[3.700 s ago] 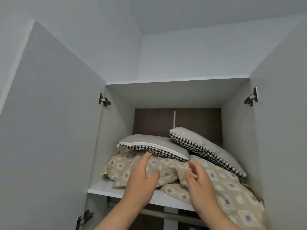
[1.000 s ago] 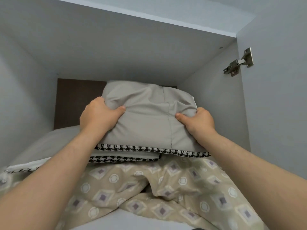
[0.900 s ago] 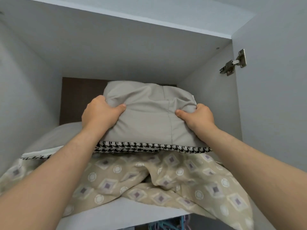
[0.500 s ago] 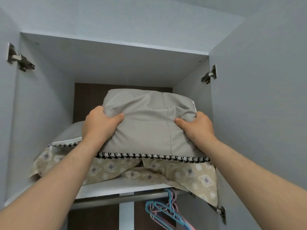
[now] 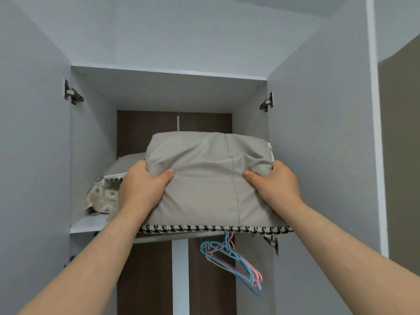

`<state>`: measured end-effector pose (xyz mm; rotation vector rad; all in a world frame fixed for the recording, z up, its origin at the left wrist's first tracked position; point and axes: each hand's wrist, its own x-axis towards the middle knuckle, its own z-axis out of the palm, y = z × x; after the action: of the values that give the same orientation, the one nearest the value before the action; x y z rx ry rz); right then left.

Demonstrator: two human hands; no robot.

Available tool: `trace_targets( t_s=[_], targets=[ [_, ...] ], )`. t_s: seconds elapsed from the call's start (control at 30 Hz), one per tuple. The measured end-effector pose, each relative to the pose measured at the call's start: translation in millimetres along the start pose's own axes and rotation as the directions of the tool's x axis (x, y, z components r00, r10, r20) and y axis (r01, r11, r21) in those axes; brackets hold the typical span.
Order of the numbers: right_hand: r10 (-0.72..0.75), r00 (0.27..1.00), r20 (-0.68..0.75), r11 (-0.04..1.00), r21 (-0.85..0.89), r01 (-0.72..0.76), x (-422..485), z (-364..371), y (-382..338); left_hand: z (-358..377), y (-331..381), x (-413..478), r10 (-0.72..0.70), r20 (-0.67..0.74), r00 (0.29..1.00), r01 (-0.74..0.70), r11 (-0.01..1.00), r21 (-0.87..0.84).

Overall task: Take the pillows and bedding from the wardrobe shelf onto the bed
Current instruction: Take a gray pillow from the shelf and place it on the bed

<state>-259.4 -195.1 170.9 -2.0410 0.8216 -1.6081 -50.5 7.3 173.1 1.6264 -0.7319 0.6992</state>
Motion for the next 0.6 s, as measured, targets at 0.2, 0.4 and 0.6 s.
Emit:
trace_targets(
  t_s=[0.2, 0.4, 0.6],
  targets=[
    [0.07, 0.998, -0.007, 0.993, -0.097, -0.07, -55, -29, 5, -10, -7, -50, -0.001, 0.068, 0.998, 0.004, 0.999, -0.045],
    [0.126, 0.991, -0.044, 0.973, -0.188, -0.132, -116, -45, -9, -27, -35, -93, -0.057, 0.124, 0.991, 0.069, 0.993, -0.1],
    [0.195, 0.977, -0.09, 0.941, -0.266, -0.212, -186, -49, -19, -44, -73, -138, -0.078, 0.214, 0.974, 0.119, 0.975, -0.187]
  ],
)
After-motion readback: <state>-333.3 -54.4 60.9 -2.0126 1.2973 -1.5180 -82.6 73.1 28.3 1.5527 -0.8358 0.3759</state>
